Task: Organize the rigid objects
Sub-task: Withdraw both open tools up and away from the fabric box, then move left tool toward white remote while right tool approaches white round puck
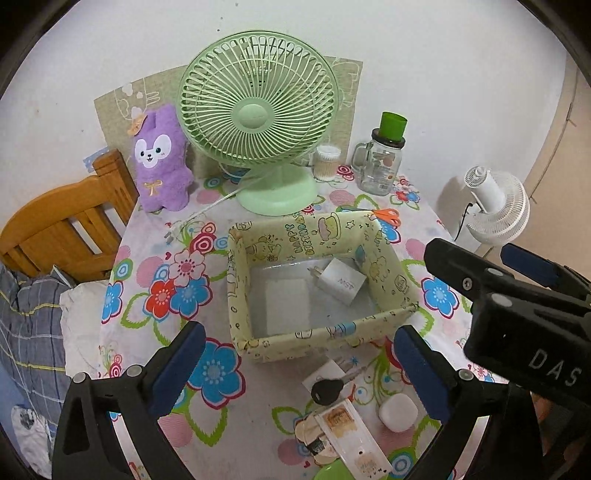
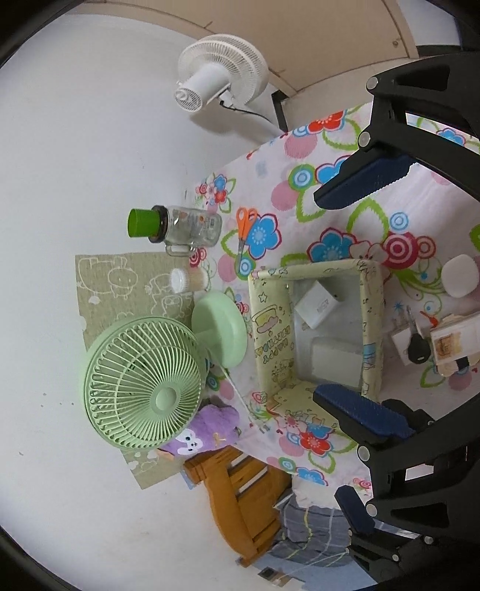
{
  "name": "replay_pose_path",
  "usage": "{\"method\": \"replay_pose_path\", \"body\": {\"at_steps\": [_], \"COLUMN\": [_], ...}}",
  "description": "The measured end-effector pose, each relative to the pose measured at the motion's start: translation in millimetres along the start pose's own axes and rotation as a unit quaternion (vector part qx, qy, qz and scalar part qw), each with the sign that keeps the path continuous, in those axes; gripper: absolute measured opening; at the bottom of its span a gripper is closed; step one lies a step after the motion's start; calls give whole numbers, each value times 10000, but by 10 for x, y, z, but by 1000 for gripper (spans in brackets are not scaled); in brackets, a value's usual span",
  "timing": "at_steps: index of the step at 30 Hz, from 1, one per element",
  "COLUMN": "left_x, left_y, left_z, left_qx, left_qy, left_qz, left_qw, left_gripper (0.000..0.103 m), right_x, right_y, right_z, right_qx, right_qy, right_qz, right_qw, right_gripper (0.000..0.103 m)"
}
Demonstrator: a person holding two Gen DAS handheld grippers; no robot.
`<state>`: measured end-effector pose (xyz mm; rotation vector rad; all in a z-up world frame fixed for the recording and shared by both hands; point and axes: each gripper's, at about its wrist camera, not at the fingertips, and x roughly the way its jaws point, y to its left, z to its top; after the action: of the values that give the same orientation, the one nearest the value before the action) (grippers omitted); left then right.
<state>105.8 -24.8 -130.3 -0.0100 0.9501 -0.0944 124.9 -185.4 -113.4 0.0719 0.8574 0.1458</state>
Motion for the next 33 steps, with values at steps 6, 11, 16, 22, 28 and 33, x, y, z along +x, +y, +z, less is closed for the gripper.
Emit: {"method": "replay_pose_path", "body": {"at_steps": [6, 11, 16, 22, 28, 33], "left_x": [-74, -147, -206, -246, -245, -200], "left_y": [8, 43, 87, 111, 86, 21], "left_z": [-66, -148, -235, -324, -420, -509], "left_qx": [-3, -10, -38, -71, 20, 61], "left_qy": [-5, -36, -19, 20, 76, 167], "left_qz": [-20, -19, -51, -95, -166, -228], "left_qw": [10000, 10000, 10000, 9999, 9998, 9996], "left_gripper": [103, 103, 103, 103, 103, 103], "right_x": [-141, -252, -325, -432, -518, -487], "right_y": [-7, 10, 56, 76, 86, 19], "right_z": [-86, -154, -232, -349, -497, -612], "right_qx": [-17, -90, -132, -80, -130, -16], "right_qy": [-132, -207, -234, -388, -474, -357], "right_qz": [-199, -233, -229, -204, -377, -354], "right_qw": [9997, 9995, 9994, 9990, 9981, 9987], "right_gripper": [97, 97, 97, 97, 97, 97]}}
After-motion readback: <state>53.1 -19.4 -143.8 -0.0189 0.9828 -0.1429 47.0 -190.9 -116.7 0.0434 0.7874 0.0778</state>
